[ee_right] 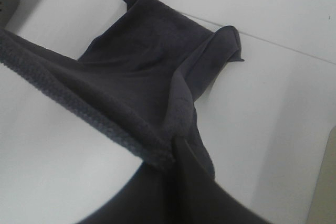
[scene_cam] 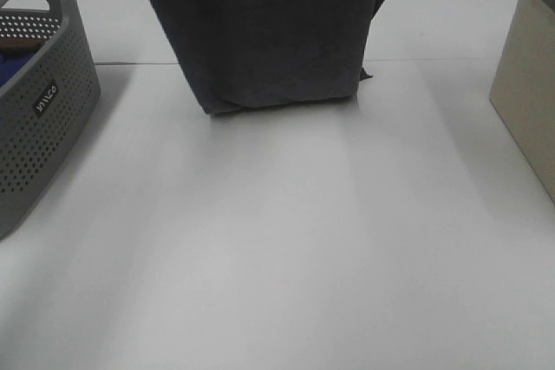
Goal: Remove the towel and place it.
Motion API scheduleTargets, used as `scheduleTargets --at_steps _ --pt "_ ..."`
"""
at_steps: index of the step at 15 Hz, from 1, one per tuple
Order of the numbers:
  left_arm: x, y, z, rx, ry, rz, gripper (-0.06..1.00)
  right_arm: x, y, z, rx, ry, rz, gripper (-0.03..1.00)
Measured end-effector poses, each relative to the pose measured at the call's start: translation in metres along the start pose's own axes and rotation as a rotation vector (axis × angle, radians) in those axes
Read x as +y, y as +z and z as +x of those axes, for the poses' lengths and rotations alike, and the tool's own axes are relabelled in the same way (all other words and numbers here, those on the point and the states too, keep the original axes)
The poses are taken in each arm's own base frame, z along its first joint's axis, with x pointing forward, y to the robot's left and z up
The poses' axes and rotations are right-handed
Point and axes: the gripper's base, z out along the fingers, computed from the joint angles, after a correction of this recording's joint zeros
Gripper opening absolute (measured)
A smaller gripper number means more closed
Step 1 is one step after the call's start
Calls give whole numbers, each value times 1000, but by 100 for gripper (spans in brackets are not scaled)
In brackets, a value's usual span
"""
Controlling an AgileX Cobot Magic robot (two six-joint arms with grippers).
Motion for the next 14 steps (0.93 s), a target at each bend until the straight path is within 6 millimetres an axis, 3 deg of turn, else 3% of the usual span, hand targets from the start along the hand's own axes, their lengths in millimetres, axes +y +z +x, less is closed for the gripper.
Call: scheduleTargets --at_steps 3,4,7,9,14 --pt "-16 -39 43 57 2 68 0 8 -30 31 7 20 -64 1" --pt "-24 -46 69 103 -19 117 0 11 -36 52 43 33 -91 1" --pt "-37 -41 104 179 -59 201 0 14 -32 84 125 74 -121 1" --pt "-44 -26 125 260 -71 253 0 16 -20 105 200 105 -133 1" --pt "-56 -3 161 393 -97 330 0 19 3 132 323 134 -159 1"
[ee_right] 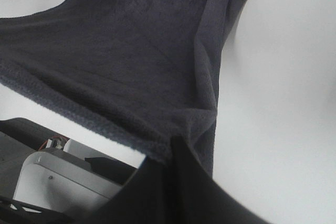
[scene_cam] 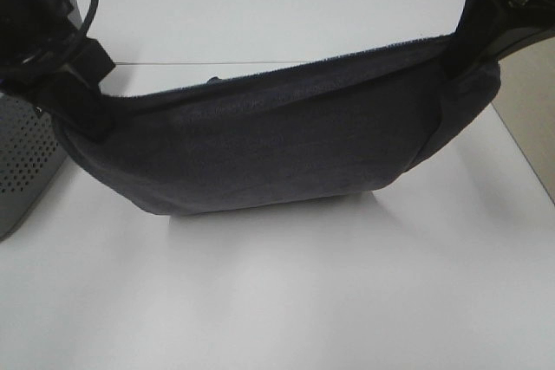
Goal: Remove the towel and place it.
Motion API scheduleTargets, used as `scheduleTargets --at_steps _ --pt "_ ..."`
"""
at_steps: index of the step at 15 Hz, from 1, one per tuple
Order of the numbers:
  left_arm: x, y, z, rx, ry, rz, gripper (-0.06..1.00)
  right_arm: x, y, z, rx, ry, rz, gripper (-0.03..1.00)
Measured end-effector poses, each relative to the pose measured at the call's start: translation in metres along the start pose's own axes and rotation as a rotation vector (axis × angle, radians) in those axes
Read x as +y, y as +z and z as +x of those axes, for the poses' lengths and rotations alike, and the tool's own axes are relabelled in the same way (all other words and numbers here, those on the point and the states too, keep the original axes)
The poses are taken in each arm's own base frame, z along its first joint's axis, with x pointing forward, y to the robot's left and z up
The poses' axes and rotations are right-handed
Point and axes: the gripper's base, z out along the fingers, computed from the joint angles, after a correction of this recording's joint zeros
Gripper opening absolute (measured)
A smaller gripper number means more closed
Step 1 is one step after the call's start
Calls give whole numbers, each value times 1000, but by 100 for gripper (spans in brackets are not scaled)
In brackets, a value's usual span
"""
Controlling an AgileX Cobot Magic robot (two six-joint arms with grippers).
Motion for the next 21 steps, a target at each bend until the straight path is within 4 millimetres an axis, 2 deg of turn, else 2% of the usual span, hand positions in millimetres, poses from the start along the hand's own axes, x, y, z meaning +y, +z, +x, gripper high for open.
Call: scheduleTargets --at_steps 3,8,11,15,18,20,21 --pt "0 19 16 69 -39 48 0 -1 17 11 70 32 -23 1" --pt "-4 57 57 228 -130 163 0 -3 49 37 217 94 -71 1" --pt "-23 74 76 315 -81 181 0 -6 63 52 292 115 -73 1" --pt "-48 83 87 374 12 191 0 -14 83 75 399 131 -43 1" --pt "-62 91 92 408 68 193 0 -18 90 86 443 123 -22 1" --pt "-69 102 94 452 77 206 0 -21 93 91 466 119 -5 1" --pt "-74 115 96 499 78 214 0 -22 94 93 473 117 2 1"
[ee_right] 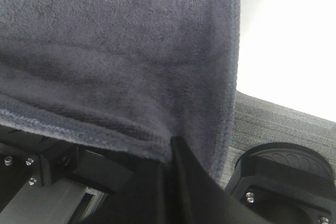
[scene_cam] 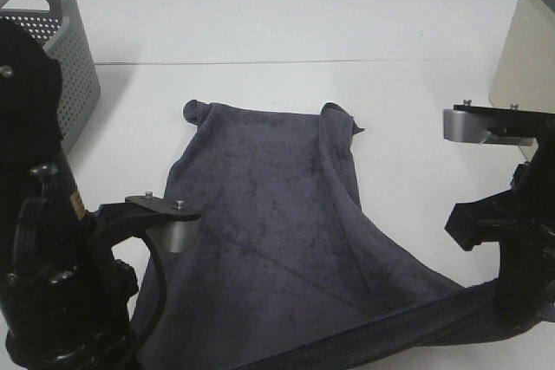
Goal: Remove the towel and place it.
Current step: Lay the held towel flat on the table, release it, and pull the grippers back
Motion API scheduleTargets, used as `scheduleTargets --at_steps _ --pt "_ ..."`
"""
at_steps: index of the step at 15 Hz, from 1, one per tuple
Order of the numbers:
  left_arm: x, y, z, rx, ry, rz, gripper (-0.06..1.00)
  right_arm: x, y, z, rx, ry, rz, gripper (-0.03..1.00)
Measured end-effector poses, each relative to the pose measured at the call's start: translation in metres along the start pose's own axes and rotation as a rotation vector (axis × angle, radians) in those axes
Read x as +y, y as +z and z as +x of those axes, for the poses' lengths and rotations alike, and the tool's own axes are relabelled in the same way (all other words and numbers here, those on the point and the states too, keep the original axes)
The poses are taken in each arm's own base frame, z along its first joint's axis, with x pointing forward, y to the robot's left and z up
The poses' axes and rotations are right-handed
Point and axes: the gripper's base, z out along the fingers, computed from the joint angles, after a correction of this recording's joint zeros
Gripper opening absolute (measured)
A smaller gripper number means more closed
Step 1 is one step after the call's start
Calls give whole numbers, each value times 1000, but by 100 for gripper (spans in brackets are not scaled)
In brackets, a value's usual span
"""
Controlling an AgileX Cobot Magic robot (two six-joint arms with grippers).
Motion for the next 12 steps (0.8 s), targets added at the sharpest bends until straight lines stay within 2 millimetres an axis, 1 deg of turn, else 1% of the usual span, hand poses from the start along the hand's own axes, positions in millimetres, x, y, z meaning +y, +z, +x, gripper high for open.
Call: scheduleTargets --at_steps 2,4,7,12 --pt "1 6 -3 21 -8 2 0 0 0 0 3 1 -2 1" --pt "2 8 -3 29 -8 -2 0 1 1 1 8 7 -18 1" --pt "3 8 -2 39 -3 -9 0 -1 14 13 54 29 -44 1" --pt "4 10 1 73 -4 -10 0 0 20 29 64 55 -104 1"
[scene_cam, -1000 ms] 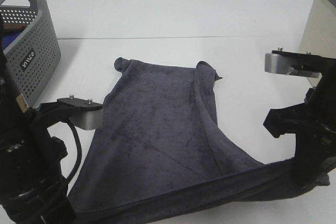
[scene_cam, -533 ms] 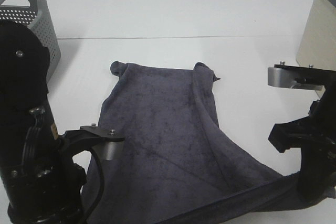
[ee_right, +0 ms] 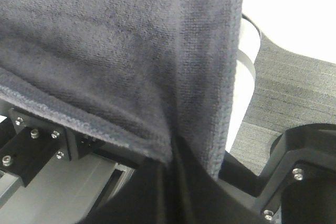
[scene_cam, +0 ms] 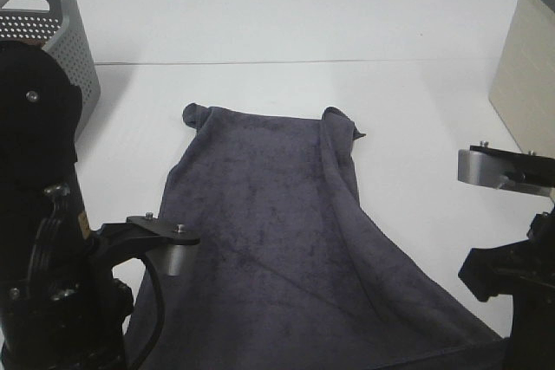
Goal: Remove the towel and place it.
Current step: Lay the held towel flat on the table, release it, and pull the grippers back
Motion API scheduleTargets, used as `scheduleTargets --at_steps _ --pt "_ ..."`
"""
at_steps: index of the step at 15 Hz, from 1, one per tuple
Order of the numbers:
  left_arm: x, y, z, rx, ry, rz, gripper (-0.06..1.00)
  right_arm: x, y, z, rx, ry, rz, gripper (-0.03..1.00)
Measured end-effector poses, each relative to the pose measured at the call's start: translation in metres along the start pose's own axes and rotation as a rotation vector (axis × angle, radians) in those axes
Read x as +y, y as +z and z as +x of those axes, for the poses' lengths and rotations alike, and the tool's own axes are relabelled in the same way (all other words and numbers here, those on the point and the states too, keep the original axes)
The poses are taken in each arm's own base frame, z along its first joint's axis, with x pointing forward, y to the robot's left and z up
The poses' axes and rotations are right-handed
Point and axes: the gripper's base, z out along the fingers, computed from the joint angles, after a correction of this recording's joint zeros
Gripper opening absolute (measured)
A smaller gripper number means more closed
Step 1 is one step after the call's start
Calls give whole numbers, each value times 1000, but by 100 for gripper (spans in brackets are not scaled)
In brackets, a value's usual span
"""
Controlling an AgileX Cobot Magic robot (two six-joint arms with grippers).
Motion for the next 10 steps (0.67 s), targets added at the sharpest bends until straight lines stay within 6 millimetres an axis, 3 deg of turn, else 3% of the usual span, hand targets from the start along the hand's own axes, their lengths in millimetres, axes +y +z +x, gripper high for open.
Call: scheduleTargets --at_steps 5,10 --pt "-3 1 0 1 -20 40 0 -11 22 12 58 35 11 1" --pt "4 17 -13 72 -53 47 0 -14 35 2 84 39 17 2"
